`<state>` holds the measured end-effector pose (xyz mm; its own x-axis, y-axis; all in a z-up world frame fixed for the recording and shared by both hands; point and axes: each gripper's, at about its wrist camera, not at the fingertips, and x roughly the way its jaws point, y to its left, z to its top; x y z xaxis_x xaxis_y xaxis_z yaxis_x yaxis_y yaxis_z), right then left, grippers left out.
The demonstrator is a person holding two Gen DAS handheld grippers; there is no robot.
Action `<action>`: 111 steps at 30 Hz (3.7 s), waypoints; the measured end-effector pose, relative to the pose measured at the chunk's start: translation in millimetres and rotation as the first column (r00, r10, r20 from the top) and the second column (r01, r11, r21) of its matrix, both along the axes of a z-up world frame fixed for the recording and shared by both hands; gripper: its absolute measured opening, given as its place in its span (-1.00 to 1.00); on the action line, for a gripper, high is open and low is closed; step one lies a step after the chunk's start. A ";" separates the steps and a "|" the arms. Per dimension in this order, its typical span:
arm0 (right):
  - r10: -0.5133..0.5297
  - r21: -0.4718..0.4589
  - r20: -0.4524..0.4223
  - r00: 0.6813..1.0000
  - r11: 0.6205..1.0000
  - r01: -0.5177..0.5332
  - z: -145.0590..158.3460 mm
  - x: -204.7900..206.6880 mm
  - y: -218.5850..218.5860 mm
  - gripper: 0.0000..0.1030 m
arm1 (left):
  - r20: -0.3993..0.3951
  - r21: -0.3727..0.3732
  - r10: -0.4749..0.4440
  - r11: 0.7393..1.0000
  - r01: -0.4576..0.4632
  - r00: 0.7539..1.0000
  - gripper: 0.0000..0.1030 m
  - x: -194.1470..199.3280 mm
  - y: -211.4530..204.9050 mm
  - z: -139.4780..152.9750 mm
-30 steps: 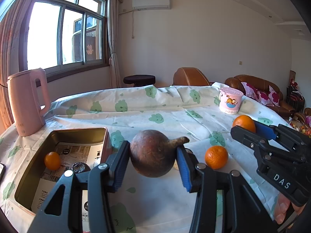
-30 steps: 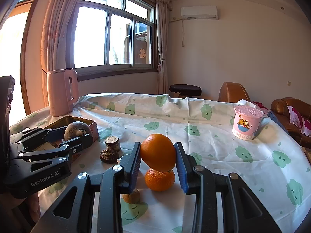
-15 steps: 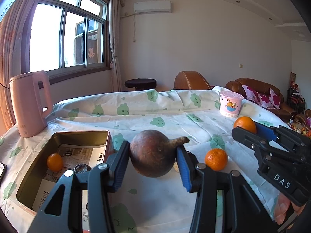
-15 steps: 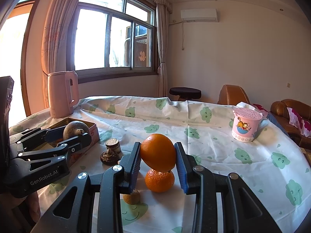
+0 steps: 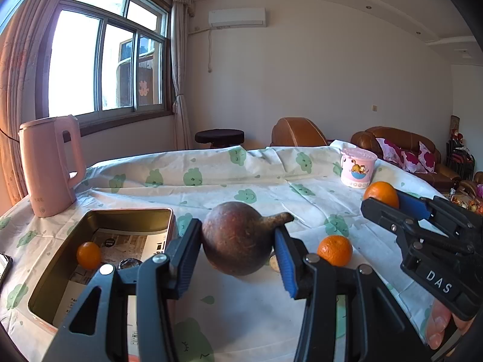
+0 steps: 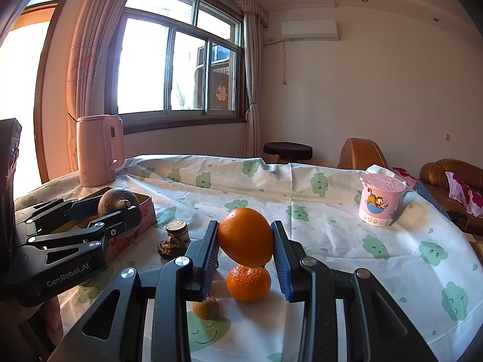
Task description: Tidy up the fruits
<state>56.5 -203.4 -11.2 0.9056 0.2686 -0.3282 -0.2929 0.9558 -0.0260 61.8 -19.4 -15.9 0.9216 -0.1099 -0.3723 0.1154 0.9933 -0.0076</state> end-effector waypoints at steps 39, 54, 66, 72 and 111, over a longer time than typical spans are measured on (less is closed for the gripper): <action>0.048 -0.069 0.015 0.999 0.996 -0.047 -0.2 -0.9 29.3 -0.30 | -0.001 -0.048 0.049 0.998 -0.049 0.999 -0.05 -8.8 35.6 1.1; 0.172 -0.100 0.025 0.985 0.981 -0.169 13.8 2.5 86.9 -0.30 | -0.052 -0.050 0.131 0.990 -0.134 0.990 -0.05 -7.9 81.0 -2.2; 0.285 -0.092 -0.028 0.958 0.954 -0.286 15.0 18.5 141.7 -0.30 | -0.127 -0.070 0.233 0.968 -0.243 0.964 -0.05 -2.3 142.9 -9.8; 0.322 -0.082 -0.078 0.943 0.941 -0.328 5.1 27.4 164.6 -0.29 | -0.155 -0.069 0.241 0.965 -0.254 0.958 -0.05 1.7 155.1 -14.4; 0.347 -0.077 -0.269 0.899 0.922 -0.379 -27.0 50.1 188.9 -0.22 | -0.280 -0.043 0.238 0.965 -0.259 0.930 -0.06 22.9 157.2 -29.1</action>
<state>106.6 -14.5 -38.2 0.6393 0.5060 -0.5790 -0.6313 0.7753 -0.0195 84.7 137.8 -45.0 0.7891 0.0713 -0.6101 -0.1524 0.9849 -0.0820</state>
